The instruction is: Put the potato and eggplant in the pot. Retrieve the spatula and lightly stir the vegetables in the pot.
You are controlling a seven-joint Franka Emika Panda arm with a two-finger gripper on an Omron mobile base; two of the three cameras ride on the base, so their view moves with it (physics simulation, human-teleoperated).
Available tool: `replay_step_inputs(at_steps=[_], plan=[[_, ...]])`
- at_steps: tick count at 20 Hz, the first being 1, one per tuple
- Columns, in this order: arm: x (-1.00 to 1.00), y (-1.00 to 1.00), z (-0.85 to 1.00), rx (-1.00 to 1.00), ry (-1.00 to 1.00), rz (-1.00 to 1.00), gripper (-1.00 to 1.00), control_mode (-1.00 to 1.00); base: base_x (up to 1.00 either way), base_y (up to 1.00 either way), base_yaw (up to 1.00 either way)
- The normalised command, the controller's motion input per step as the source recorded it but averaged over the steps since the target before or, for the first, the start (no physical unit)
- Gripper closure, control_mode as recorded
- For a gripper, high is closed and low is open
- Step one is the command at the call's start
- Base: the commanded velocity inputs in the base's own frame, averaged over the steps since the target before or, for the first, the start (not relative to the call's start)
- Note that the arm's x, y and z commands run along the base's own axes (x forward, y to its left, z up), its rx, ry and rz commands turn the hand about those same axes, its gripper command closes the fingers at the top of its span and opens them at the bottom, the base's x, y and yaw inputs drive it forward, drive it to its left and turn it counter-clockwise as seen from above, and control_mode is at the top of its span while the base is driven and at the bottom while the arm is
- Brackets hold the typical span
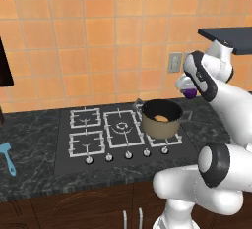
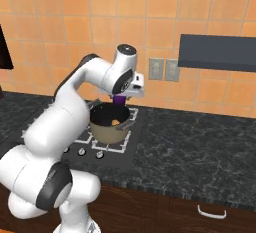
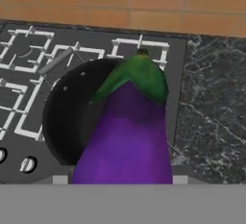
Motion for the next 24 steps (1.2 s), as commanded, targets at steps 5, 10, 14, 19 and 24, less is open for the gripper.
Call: replay_step_inputs(at_steps=[5,10,14,19,24], plan=[[0.47,0.83,-0.52,-0.07,0.06,0.09,1.00,-1.00,0.00,0.00,0.00],[0.58,0.37,-0.69,-0.10,0.00,0.03,1.00,-1.00,0.00,0.00,0.00],[0.30,0.01,-0.71,-0.08,0.00,0.00,1.00,-1.00,0.00,0.00,0.00],[0.12,0.05,-0.59,-0.05,0.00,0.00,1.00,-1.00,0.00,0.00,0.00],[0.04,0.13,-0.47,-0.02,0.00,0.02,-1.00,-1.00,0.00,0.00,0.00]])
